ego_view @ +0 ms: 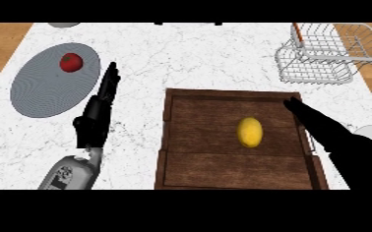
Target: Pick the lemon from the tray and place it in the tiered basket
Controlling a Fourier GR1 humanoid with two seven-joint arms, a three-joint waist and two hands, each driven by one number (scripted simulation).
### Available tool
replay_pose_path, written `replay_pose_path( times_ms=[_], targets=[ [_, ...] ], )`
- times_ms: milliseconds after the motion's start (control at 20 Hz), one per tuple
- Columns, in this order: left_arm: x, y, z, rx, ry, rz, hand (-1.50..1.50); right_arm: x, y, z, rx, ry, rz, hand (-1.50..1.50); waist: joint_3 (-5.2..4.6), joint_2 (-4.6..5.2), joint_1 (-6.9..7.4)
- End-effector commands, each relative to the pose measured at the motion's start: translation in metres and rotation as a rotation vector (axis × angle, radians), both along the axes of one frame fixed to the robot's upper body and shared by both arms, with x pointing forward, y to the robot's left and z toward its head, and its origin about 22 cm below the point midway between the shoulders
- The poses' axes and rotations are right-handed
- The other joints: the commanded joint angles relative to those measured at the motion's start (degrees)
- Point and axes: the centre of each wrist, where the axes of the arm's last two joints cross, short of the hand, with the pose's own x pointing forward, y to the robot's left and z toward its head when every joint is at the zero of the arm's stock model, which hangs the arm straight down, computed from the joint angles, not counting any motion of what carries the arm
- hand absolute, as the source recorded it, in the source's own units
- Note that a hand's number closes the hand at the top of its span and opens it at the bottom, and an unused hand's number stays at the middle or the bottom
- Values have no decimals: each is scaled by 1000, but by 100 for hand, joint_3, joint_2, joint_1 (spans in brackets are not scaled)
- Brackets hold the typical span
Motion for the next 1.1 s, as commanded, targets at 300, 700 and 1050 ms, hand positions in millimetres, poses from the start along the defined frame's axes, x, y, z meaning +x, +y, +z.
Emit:
replay_pose_path(
  times_ms=[300,700,1050],
  targets=[
    [-2,13,11,21,-10,1,0,0,17,-11,-191,70,-100,-150,1,-9,-8],
    [-4,12,1,-4,-2,1,0,17,29,-16,-266,10,-15,-150,5,-2,-12],
    [-3,0,-5,-4,1,9,0,29,13,-51,-339,19,-77,-150,10,5,-65]
  ],
)
